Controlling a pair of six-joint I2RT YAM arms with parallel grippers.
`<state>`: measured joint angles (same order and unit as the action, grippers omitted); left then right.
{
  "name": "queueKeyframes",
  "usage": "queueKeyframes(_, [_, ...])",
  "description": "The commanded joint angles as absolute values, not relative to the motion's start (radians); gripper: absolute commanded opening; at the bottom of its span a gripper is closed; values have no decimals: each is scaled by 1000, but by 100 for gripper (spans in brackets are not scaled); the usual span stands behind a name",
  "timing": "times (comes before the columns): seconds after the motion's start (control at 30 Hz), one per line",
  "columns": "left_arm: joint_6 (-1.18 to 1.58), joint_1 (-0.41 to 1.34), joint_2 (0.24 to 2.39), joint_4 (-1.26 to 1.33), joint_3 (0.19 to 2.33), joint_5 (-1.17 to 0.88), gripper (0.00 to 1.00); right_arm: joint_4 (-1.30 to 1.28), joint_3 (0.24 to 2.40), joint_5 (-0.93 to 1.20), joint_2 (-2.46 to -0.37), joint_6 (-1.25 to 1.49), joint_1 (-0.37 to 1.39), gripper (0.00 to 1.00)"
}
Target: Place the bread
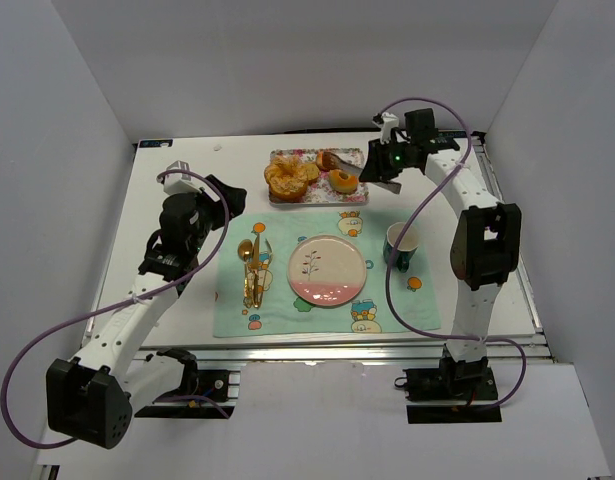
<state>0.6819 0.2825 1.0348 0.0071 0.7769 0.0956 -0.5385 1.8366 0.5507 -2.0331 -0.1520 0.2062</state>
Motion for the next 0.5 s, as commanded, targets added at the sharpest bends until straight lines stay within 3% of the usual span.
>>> queueKeyframes(0.0, [690, 275, 1012, 6, 778, 110, 85, -497, 1795, 637, -2025, 43, 212, 33])
queueKeyframes(0.47, [733, 275, 1022, 28, 775, 115, 85, -331, 1727, 684, -2057, 403, 216, 40])
